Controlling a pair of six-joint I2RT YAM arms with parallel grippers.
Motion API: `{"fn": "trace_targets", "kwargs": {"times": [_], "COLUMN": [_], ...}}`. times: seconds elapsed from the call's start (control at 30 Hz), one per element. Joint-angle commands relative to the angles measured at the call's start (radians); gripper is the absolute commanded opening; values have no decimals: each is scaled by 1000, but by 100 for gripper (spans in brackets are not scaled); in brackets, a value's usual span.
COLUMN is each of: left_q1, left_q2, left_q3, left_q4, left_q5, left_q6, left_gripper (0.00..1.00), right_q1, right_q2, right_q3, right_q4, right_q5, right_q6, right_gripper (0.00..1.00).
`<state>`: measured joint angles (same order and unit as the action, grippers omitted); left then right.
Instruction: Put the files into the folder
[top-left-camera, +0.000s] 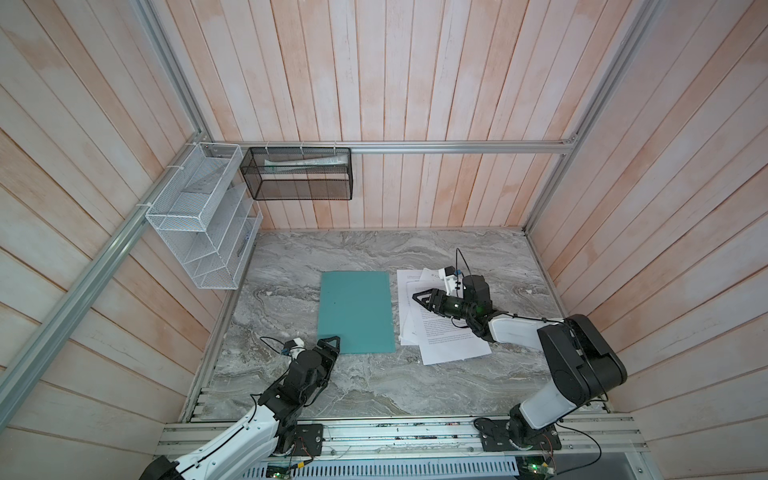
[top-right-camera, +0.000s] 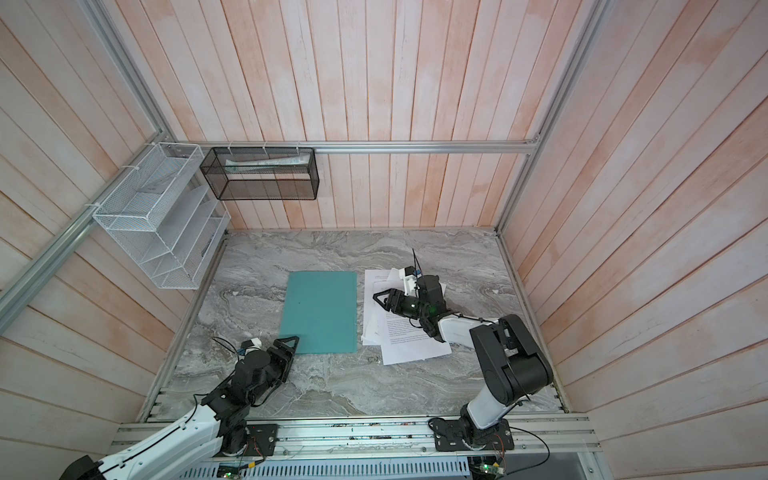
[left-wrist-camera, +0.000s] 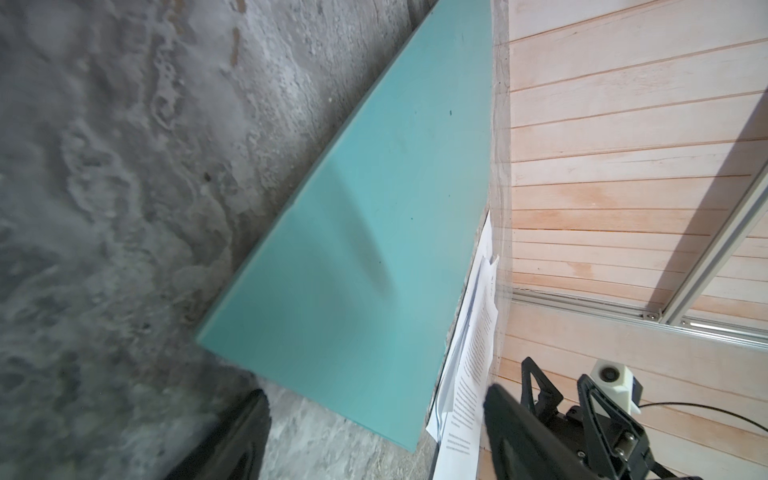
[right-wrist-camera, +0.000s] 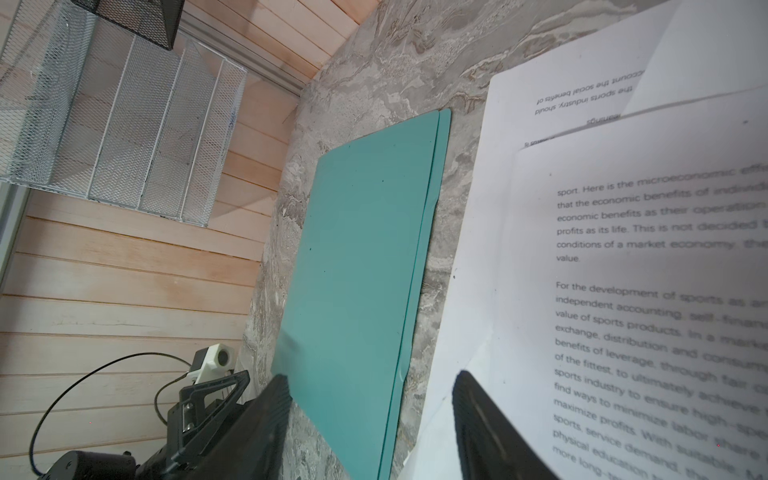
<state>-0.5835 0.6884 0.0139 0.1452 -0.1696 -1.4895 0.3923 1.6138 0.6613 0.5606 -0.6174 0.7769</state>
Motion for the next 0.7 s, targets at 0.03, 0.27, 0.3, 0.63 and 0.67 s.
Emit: {"fn": "trace_targets", "kwargs": {"times": [0.03, 0.27, 0.3, 0.63, 0.67], "left_q1": [9, 30, 32, 85, 88], "left_q2": [1, 21, 30, 224, 247], "left_q3": [-112, -113, -113, -127, -129], "left_q4": [52, 75, 83, 323, 348], "left_q5": [-28, -41, -47, -50, -49], "left_q6": [11, 31, 39, 85, 81], "left_gripper": [83, 83, 83, 83, 83], "right_q1": [-16, -36, -38, -41, -43], "right_q2": [5, 19, 21, 40, 38], "right_q3": [20, 3, 1, 3, 7], "right_q4": [4, 38, 43, 69, 68], "right_q5": [-17, -28, -28, -47, -47], "right_q6": [-18, -10, -7, -2, -3], "right_gripper": [61, 60, 60, 57, 57]}}
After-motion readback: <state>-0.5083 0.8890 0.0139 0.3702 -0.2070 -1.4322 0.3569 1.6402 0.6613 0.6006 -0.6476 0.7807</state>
